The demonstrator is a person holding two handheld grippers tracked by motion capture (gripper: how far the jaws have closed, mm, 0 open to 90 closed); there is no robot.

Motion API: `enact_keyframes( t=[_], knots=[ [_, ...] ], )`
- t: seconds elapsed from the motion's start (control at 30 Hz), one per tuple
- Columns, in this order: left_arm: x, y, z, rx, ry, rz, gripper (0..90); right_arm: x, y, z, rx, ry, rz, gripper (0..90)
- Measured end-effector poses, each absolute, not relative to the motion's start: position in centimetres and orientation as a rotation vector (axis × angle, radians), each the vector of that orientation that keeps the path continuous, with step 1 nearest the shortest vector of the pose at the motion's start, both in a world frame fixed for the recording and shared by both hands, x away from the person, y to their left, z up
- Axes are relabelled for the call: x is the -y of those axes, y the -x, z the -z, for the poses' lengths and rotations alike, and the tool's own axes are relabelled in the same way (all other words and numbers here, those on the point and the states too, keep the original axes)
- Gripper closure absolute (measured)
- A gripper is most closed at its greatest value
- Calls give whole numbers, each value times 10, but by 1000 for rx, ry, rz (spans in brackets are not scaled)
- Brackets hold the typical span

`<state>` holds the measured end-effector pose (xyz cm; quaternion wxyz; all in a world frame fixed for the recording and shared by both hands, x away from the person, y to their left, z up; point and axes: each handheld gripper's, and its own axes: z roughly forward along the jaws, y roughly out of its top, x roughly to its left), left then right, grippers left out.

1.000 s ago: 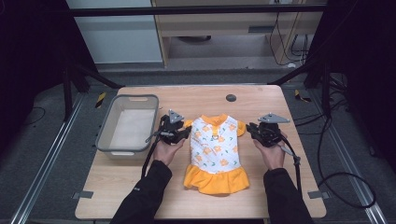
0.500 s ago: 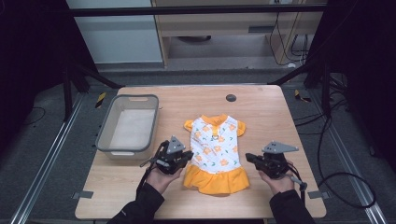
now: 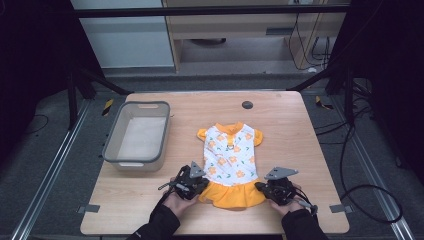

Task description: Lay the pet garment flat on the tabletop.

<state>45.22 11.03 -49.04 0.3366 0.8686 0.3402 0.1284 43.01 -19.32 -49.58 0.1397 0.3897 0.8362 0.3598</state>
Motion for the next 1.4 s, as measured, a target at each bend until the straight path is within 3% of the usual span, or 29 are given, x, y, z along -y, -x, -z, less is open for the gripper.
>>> enact_keyframes(
  t=[0.4, 0.67, 1.1, 1.2, 1.37, 1.4],
  knots=[
    [-110, -457, 492, -862, -2259, -366, 849, 195, -437, 496, -2383, -1129, -984, 900],
    [-117, -446, 473, -831, -2193, -385, 720, 200, -433, 486, -2328, -1127, -1078, 896],
    [-181, -416, 460, -893, -2122, -457, 522, 226, -431, 473, -2139, -1203, -1167, 637],
    [-211, -408, 461, -958, -2084, -495, 474, 237, -430, 473, -2104, -1233, -1159, 539],
    [-242, -401, 463, -1035, -2043, -547, 407, 249, -431, 475, -2057, -1270, -1138, 450],
    [-257, -399, 464, -1086, -2014, -551, 397, 254, -431, 477, -2029, -1277, -1113, 390]
  ],
)
